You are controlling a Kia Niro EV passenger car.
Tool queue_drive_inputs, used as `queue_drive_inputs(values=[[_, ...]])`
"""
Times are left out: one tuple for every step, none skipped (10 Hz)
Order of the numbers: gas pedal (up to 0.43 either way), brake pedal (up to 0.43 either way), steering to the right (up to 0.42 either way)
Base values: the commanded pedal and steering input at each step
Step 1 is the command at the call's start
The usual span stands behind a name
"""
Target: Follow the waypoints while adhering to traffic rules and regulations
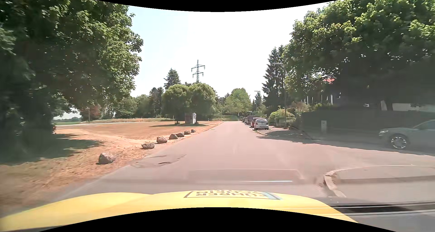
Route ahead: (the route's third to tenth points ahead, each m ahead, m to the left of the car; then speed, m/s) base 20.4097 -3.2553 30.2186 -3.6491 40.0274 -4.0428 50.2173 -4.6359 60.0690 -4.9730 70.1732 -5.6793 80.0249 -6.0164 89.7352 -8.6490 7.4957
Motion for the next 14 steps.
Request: queue_drive_inputs(values=[[0.079, 0.000, 0.031], [0.087, 0.000, 0.035], [0.087, 0.000, 0.034], [0.098, 0.000, 0.034], [0.098, 0.000, 0.034], [0.110, 0.000, 0.033], [0.110, 0.000, 0.030], [0.110, 0.000, 0.028], [0.098, 0.000, 0.028], [0.098, 0.000, 0.028], [0.087, 0.000, 0.028], [0.087, 0.000, 0.028], [0.087, 0.000, 0.028], [0.087, 0.000, 0.028]])
